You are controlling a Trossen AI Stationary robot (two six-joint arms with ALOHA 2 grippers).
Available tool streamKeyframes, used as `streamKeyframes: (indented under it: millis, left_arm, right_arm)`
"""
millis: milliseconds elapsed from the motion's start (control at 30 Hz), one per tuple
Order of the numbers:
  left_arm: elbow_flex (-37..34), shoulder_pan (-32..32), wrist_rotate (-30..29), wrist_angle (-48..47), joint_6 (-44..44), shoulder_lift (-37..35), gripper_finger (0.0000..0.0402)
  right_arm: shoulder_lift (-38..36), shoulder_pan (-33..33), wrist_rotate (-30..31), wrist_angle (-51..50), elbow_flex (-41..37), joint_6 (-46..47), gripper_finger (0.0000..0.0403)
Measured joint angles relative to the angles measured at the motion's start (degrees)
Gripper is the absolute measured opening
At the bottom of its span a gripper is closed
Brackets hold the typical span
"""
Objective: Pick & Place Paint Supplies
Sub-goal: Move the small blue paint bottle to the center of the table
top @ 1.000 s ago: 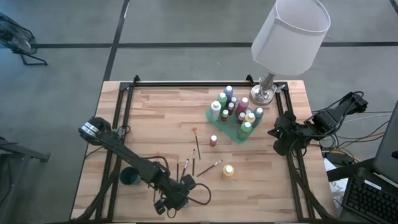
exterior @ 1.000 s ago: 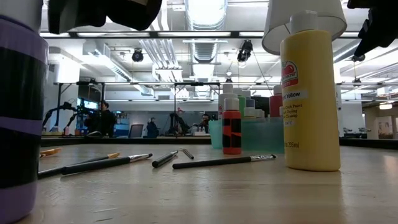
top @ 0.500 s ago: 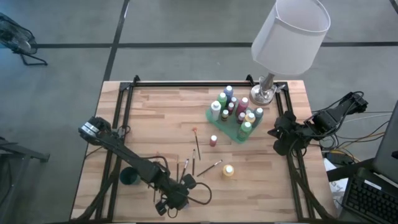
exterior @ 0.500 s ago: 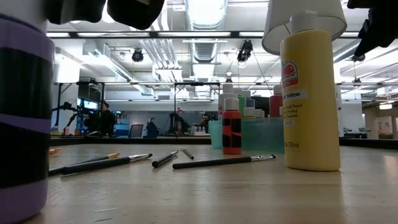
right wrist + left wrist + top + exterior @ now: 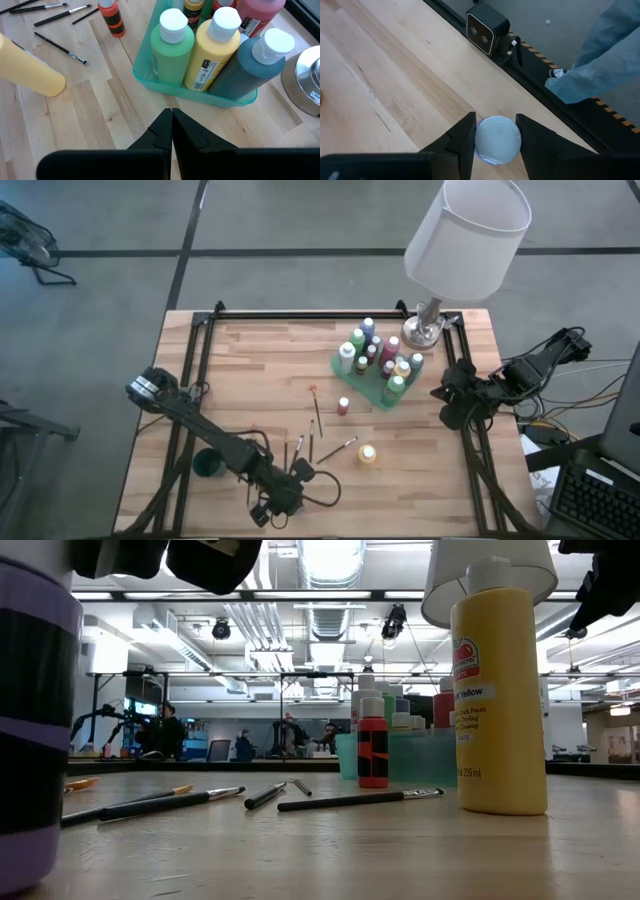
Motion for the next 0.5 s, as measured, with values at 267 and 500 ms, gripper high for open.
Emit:
streamKeyframes:
  millis: [267,500]
  left_arm:
    - [0.0,1.4,1.0,-0.6,-0.7,-3.3,0.0128]
    - [0.0,8.6,1.2,-3.4,-0.7,-9.6,0.0135]
  right_arm:
    - [0.0,0.0,0.0,0.0,0.0,0.0,0.0008]
    - [0.0,0.0,0.0,0.0,0.0,0.0,0.0008]
